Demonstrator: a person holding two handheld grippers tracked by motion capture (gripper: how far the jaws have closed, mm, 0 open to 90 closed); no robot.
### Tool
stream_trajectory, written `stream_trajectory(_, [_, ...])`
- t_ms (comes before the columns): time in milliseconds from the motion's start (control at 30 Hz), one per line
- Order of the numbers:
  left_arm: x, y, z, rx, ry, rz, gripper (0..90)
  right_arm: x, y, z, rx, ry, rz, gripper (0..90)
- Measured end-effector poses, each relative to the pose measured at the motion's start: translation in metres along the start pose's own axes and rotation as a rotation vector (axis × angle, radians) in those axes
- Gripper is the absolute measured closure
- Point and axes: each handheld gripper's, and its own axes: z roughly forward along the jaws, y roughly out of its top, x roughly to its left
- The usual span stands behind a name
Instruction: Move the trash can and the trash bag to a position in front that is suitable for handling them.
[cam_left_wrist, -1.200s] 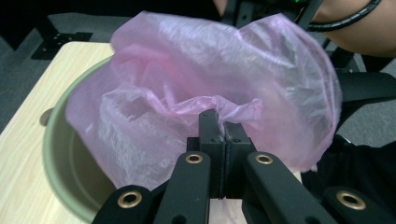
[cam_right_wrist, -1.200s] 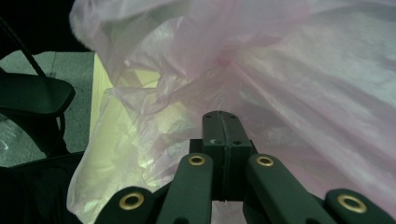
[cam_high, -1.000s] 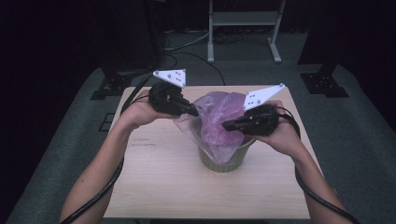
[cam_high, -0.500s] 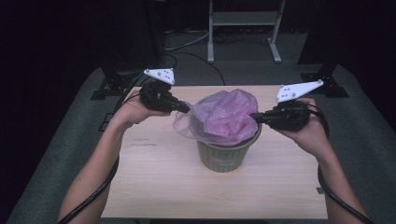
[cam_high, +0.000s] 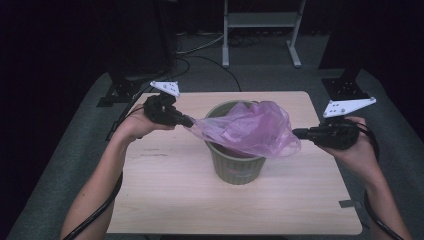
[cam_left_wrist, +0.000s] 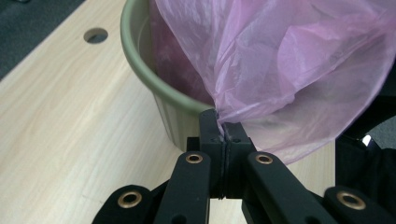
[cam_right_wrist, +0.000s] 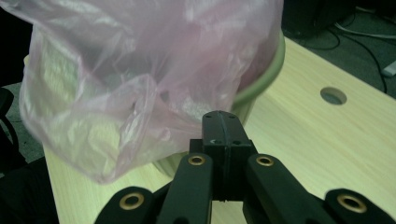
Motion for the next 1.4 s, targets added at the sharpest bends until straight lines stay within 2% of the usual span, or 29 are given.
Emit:
stream_trajectory(167, [0.002,-0.014,0.001,0.025,-0.009,-0.019,89.4,-0.001,-0.013,-0.004,0.006,0.005,0.015,90.0])
stream_trajectory(467, [0.002,-0.036,-0.004,0.051,-0.015,-0.046,89.5,0.003,-0.022,-0.001,0.035,0.017,0.022,90.0])
stream_trajectory(533, [0.003,-0.046,-0.004,0.058,-0.017,-0.059,89.5,0.002,-0.028,0.004,0.047,0.023,0.033,90.0])
stream_trajectory(633, [0.004,-0.052,-0.002,0.059,-0.015,-0.061,89.5,0.001,-0.032,0.009,0.060,0.027,0.039,90.0])
stream_trajectory(667, [0.003,-0.056,0.000,0.075,0.002,-0.056,89.6,0.001,-0.037,0.015,0.076,0.029,0.048,90.0])
stream_trajectory(700, [0.003,-0.056,0.000,0.075,0.002,-0.056,89.6,0.001,-0.037,0.015,0.076,0.029,0.048,90.0])
stream_trajectory(733, [0.005,-0.060,0.002,0.090,0.008,-0.055,89.6,-0.001,-0.042,0.020,0.102,0.018,0.053,90.0])
stream_trajectory(833, [0.005,-0.062,0.003,0.070,0.002,-0.059,89.4,-0.004,-0.046,0.024,0.106,0.023,0.065,90.0])
stream_trajectory(867, [0.006,-0.063,0.001,0.041,-0.002,-0.060,87.5,-0.005,-0.049,0.025,0.099,0.029,0.073,90.0])
stream_trajectory(933, [0.005,-0.062,-0.001,0.030,-0.007,-0.058,81.6,-0.006,-0.049,0.023,0.085,0.036,0.078,90.0])
stream_trajectory(967, [0.005,-0.062,-0.002,0.017,-0.014,-0.055,81.6,-0.006,-0.049,0.023,0.085,0.036,0.078,90.0])
stream_trajectory(1000, [0.003,-0.061,-0.006,0.006,-0.014,-0.053,74.5,-0.006,-0.049,0.020,0.077,0.038,0.080,90.0])
stream_trajectory(1033, [0.003,-0.061,-0.006,0.006,-0.014,-0.053,71.7,-0.006,-0.049,0.020,0.077,0.038,0.080,90.0])
stream_trajectory(1100, [0.001,-0.060,-0.012,-0.004,-0.010,-0.039,71.0,-0.007,-0.048,0.013,0.064,0.037,0.081,90.0])
stream_trajectory(1133, [-0.002,-0.060,-0.017,-0.019,-0.019,-0.029,66.5,-0.007,-0.048,0.006,0.047,0.033,0.087,84.7])
stream_trajectory(1300, [-0.009,-0.059,-0.023,-0.022,-0.013,-0.019,56.6,-0.006,-0.048,-0.010,0.021,0.023,0.081,78.6])
stream_trajectory(1400, [-0.012,-0.060,-0.028,-0.024,-0.013,-0.002,52.9,0.000,-0.044,-0.021,-0.009,0.029,0.063,72.4])
